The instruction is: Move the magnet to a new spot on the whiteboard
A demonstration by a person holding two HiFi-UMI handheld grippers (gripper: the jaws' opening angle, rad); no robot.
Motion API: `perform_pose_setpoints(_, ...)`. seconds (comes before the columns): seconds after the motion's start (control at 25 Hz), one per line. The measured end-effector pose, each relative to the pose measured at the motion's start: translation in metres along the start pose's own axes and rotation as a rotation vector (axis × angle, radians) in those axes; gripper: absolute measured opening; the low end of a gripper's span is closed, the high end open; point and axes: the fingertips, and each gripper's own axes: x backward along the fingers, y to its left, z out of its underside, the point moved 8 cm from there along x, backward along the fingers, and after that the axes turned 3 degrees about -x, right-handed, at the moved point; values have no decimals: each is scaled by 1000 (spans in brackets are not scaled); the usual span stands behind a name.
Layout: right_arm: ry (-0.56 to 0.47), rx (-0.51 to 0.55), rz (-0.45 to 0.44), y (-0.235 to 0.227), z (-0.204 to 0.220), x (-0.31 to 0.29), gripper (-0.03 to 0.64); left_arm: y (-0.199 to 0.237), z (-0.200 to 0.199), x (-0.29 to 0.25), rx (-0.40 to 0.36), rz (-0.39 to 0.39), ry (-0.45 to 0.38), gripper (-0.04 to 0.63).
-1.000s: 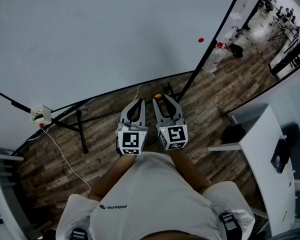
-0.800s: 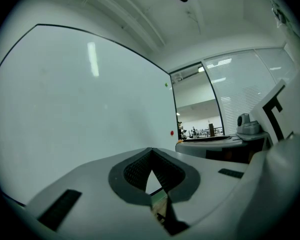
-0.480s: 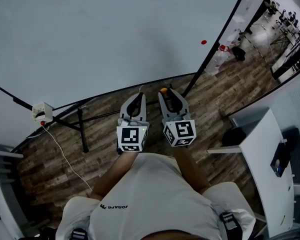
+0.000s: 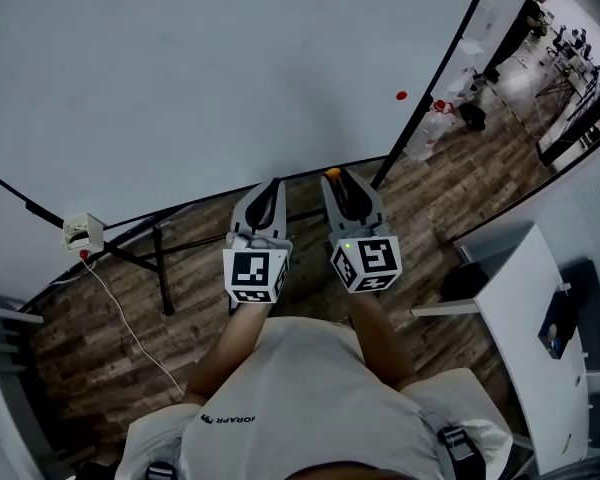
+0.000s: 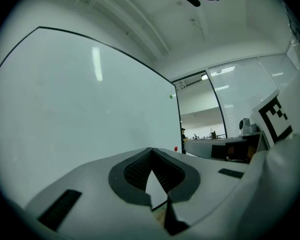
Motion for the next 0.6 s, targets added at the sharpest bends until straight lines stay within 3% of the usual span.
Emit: perform_pose_setpoints(0.6, -7, -3, -16, -1, -24, -13, 130, -7, -4, -5, 20, 11, 12, 3)
